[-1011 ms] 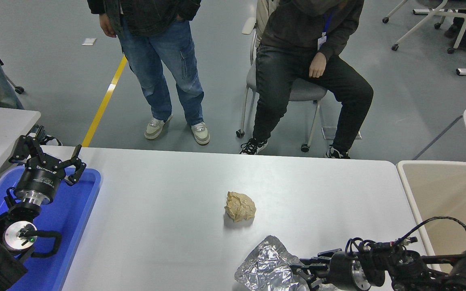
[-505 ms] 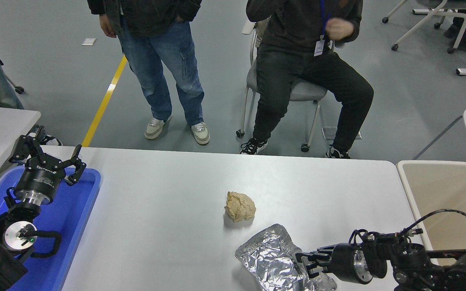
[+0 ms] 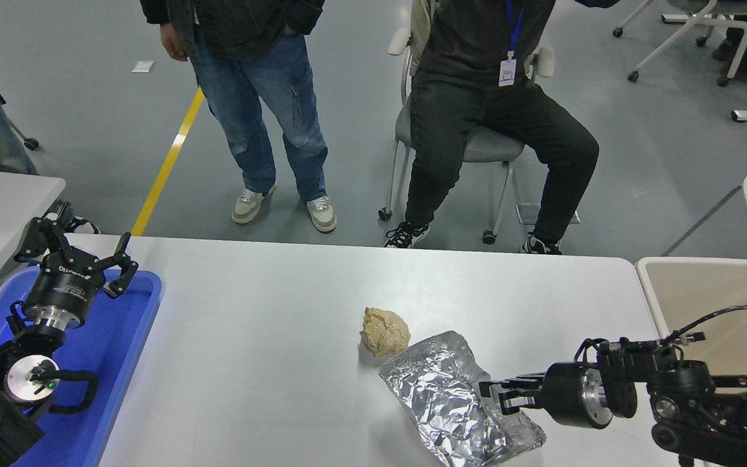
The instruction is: Clean the table surface
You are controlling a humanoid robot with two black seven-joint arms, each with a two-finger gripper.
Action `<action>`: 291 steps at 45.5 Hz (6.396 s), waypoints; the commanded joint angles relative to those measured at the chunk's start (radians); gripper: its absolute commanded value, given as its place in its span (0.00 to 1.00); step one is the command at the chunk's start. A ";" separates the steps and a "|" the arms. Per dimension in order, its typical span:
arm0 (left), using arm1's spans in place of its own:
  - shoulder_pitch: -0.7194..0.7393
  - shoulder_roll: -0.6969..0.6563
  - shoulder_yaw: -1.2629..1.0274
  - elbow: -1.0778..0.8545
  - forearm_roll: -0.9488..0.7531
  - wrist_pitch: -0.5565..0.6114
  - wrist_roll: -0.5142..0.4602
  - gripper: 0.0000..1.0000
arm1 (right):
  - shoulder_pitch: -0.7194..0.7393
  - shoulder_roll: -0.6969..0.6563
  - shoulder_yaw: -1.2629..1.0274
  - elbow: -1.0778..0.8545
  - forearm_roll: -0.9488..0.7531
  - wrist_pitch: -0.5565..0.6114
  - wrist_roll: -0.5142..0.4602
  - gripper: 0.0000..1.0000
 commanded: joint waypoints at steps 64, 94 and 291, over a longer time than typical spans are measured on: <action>0.000 0.000 0.000 0.000 0.000 0.000 0.000 1.00 | 0.022 -0.581 0.478 -0.049 0.266 0.331 0.056 0.00; 0.000 0.000 0.000 0.000 0.000 0.000 0.000 1.00 | -0.179 -0.570 0.410 -0.460 0.357 0.219 0.208 0.00; 0.000 0.000 0.000 0.000 0.000 0.000 0.000 1.00 | -0.284 0.045 -0.032 -1.593 1.079 -0.090 0.478 0.99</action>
